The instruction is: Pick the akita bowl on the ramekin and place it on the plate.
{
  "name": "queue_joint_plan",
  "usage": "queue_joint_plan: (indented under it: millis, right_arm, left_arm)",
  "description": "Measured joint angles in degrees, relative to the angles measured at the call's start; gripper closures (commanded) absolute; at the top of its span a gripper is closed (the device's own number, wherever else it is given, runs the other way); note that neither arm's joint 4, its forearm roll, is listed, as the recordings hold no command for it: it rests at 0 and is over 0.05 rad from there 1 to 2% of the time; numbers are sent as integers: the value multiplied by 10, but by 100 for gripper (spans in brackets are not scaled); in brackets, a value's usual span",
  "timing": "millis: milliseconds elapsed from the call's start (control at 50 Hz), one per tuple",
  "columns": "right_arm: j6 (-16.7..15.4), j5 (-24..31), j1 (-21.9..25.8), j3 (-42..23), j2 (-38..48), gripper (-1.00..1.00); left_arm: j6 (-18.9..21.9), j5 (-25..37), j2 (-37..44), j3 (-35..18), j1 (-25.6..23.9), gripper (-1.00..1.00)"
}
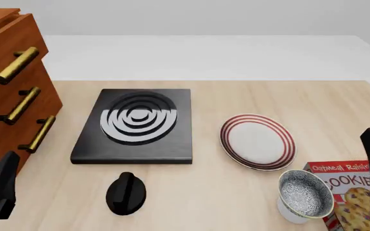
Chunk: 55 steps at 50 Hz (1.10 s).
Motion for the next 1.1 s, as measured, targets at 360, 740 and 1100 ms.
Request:
queue_joint_plan:
  millis: [360,740,1100]
  right_arm:
    - [7,81,32,-126,59,-100]
    - [-16,198,82,-261,155,-100]
    - [-69,325,132,-349,242,-100]
  left_arm:
    - [0,0,0,0,0,-100]
    - [0,0,0,0,0,-100]
    - [0,0,0,0,0,-100]
